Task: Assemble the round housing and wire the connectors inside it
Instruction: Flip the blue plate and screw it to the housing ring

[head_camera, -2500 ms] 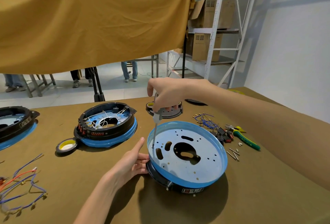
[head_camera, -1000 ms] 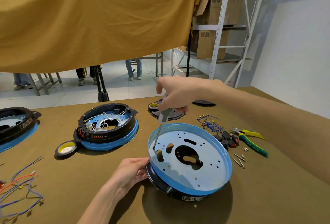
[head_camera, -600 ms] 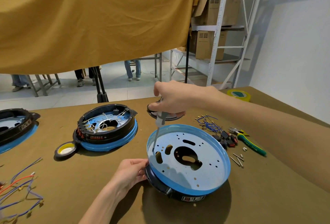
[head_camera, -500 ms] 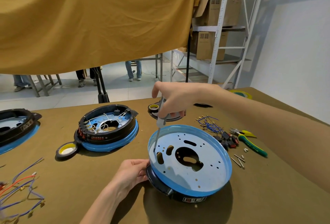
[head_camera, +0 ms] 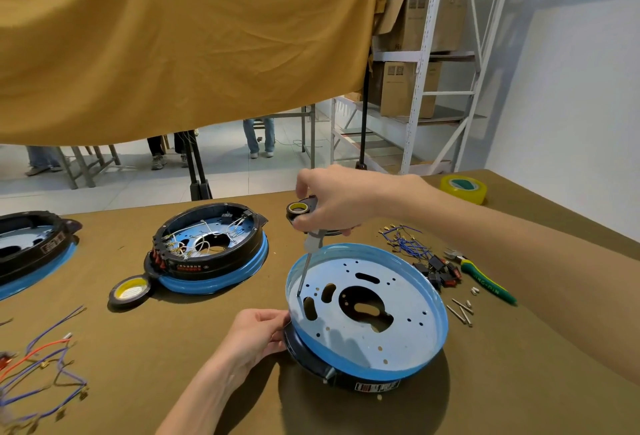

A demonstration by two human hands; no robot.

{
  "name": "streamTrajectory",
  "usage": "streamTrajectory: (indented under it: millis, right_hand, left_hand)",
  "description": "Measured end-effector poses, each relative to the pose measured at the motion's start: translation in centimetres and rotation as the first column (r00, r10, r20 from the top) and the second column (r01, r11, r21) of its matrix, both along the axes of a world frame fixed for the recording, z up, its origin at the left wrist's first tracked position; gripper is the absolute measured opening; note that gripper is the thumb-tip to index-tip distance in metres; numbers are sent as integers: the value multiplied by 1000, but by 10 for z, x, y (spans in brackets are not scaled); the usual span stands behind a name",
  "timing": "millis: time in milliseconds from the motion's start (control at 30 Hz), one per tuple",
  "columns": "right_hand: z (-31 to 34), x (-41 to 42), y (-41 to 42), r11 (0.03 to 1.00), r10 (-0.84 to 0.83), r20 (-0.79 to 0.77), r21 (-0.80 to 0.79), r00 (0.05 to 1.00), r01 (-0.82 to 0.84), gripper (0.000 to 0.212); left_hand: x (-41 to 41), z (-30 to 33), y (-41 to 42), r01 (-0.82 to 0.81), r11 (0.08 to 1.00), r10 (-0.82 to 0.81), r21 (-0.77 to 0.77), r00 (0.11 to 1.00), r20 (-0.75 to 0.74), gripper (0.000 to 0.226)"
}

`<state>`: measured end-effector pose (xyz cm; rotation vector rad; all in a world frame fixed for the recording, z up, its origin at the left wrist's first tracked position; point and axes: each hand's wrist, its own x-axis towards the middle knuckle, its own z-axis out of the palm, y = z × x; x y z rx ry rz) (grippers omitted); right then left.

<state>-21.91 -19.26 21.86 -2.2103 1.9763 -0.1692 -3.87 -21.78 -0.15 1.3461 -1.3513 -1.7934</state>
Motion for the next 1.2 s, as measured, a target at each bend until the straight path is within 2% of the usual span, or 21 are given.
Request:
streamTrajectory:
  millis: [67,100,200,267,367,400,467,533,667,767,833,933,1067,1200]
  right_hand:
    - [8,-3,4,994,33,110,100,993,-44,51]
    - [10,-3,5,994,43,115,100,992,-54,51]
    - [2,1,4,997,44,-43,-62,998,-46,35]
    - [0,2,3,991,35,-122,-122,992,-50,41]
    - [8,0,6,996,76,23,42,997,-77,49]
    - [8,0,6,995,90,27,44,996,-91,48]
    - [4,3,5,995,89,-64,-36,994,-91,37]
    - [1,6,4,992,66,-148,-95,987,-81,38]
    - [10,3,5,996,73,13,56,997,-74,47]
    - [4,6,3,997,57,-70,-51,996,-61,34]
    - [2,4,3,997,58,-101,-42,993,-63,42]
    - [8,0,6,995,83,-23,50,996,-82,56]
    - [1,5,6,993,49,-133,-100,990,-62,39]
    - [9,2,8,994,84,62,64,995,-88,49]
  left_hand:
    - [0,0,0,-1,1000,1,2,1000,2,22]
    - [0,0,0,-4,1000,4,7,1000,1,21]
    - [0,1,1,-11,1000,11,7,1000,6,21]
    - [0,1,2,-11,1000,11,-1,1000,15,22]
    - [0,2,3,-10,1000,10,-1,1000,21,21]
    - [1,3,3,-9,1000,9,1,1000,17,21]
    - [1,3,4,-11,1000,11,-5,1000,21,21]
    - [0,3,5,-12,1000,12,-19,999,37,22]
    - [-1,4,6,-5,1000,6,-18,999,44,22]
    - [-1,5,6,-8,999,10,-36,998,55,22]
    - [-2,5,6,-4,999,6,-40,998,65,22]
    - [-2,5,6,3,1000,-1,-31,998,61,21]
    - [-1,4,6,-11,999,14,-45,998,69,22]
    - [-2,5,6,-7,999,10,-47,997,78,21]
